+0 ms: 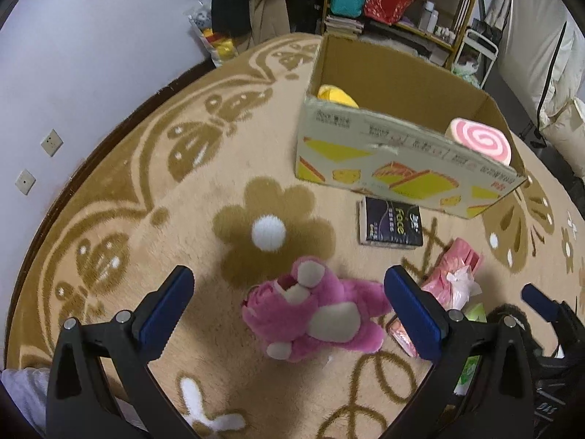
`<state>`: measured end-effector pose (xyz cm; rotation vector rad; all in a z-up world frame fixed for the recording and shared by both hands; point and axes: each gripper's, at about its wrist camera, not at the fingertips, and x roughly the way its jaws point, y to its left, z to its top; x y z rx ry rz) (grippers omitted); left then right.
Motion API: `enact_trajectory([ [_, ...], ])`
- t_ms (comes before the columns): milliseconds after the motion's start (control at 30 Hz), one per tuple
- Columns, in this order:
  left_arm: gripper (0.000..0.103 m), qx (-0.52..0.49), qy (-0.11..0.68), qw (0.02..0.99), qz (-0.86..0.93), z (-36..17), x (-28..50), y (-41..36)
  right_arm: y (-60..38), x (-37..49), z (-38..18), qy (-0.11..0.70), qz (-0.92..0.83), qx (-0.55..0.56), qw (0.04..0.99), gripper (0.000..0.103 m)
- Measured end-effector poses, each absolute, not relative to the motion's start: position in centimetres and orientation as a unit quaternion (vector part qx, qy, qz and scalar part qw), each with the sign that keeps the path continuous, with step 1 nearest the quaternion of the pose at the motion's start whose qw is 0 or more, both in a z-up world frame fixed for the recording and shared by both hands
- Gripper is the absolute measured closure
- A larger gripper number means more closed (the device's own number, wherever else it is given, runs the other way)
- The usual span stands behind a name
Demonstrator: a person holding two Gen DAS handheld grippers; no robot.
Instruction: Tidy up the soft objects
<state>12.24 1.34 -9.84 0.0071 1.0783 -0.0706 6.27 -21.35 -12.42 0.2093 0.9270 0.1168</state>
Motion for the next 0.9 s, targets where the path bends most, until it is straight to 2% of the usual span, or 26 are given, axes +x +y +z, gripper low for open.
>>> enact_trajectory([
  [733, 0.0, 0.008, 0.568, 0.822, -0.029, -13.7, 13.8, 0.6, -20.6, 7.5, -16.8, 0.518, 0.056, 0.112, 0.846, 0.011],
  [833, 0.0, 0.005, 0.579, 0.815, -0.032, -14.5, 14.0, 0.5, -20.4, 7.7, -17.2, 0.529, 0.054, 0.106, 0.84, 0.021],
  [900, 0.0, 0.005, 0.585, 0.81, -0.031, -15.1, 14.1, 0.5, -20.5, 7.9, -17.5, 0.535, 0.048, 0.104, 0.837, 0.024],
])
